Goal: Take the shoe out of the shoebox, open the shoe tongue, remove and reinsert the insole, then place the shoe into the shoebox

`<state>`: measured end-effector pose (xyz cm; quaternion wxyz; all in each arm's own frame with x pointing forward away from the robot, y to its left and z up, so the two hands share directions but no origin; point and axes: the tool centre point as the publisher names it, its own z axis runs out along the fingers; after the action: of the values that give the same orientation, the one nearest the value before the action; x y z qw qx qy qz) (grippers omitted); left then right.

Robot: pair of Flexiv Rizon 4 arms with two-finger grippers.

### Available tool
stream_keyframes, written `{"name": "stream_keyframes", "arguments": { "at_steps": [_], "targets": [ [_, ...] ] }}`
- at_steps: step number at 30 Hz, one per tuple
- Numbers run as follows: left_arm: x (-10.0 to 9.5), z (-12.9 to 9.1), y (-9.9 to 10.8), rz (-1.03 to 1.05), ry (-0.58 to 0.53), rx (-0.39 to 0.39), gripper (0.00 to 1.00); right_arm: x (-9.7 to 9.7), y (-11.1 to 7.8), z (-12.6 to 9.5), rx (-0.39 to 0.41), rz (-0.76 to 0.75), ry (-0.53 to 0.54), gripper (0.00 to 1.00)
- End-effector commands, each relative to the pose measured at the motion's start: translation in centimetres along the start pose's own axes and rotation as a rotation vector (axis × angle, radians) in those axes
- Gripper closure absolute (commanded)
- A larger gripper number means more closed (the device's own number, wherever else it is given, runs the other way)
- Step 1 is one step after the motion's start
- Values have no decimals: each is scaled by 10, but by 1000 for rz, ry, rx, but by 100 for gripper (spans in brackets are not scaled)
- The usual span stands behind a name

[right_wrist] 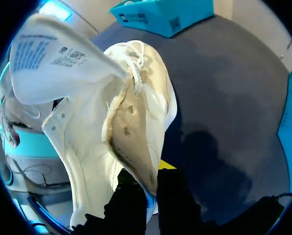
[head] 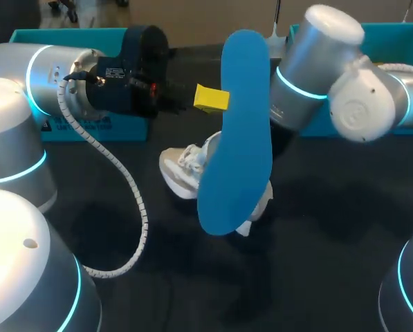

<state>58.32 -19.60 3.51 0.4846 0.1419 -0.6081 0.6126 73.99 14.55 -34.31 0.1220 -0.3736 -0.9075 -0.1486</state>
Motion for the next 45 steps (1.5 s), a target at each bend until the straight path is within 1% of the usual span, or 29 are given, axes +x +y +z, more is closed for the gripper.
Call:
{"name": "stream_keyframes", "arguments": {
  "at_steps": [1,2,3,4,6,7,11,13,14,16,18,21,24,26,29,32,34,39,43,45],
  "targets": [
    [-1,0,1,1,1,2,100,4,-9,-3,-61,6,-13,100],
    [-1,0,1,1,1,2,100,4,-9,-3,-61,6,-13,100],
    [-1,0,1,1,1,2,100,4,-7,-1,-37,51,-33,100],
    [-1,0,1,1,1,2,100,4,-5,2,-77,107,-44,100],
    [-1,0,1,1,1,2,100,4,-6,8,-116,191,-83,100],
    [-1,0,1,1,1,2,100,3,-6,13,-152,216,-81,100],
    [-1,0,1,1,1,2,100,1,-5,30,-248,334,-123,100],
    [-1,0,1,1,1,2,100,2,-5,35,-273,395,-152,100],
    [-1,0,1,1,1,2,100,2,-5,36,-297,415,-170,100],
    [-1,0,1,1,1,2,100,4,-6,37,-305,477,-216,100],
    [-1,0,1,1,1,2,100,3,-9,39,-336,532,-230,100],
    [-1,0,1,1,1,2,100,0,-12,41,-349,572,-233,100],
    [-1,0,1,1,1,2,100,-4,-13,41,-306,607,-242,100],
    [-1,0,1,1,1,2,100,-7,-14,41,-311,597,-235,100],
    [-1,0,1,1,1,2,100,-8,-14,37,-299,596,-238,100],
    [-1,0,1,1,1,2,100,-7,-18,33,-288,573,-228,100],
    [-1,0,1,1,1,2,100,-6,-21,33,-250,557,-228,100],
    [-1,0,1,1,1,2,100,-10,-29,37,-239,560,-223,100],
    [-1,0,1,1,1,2,100,-14,-32,48,-229,575,-209,100],
    [-1,0,1,1,1,2,100,-16,-33,53,-246,583,-201,100]
  ]
}}
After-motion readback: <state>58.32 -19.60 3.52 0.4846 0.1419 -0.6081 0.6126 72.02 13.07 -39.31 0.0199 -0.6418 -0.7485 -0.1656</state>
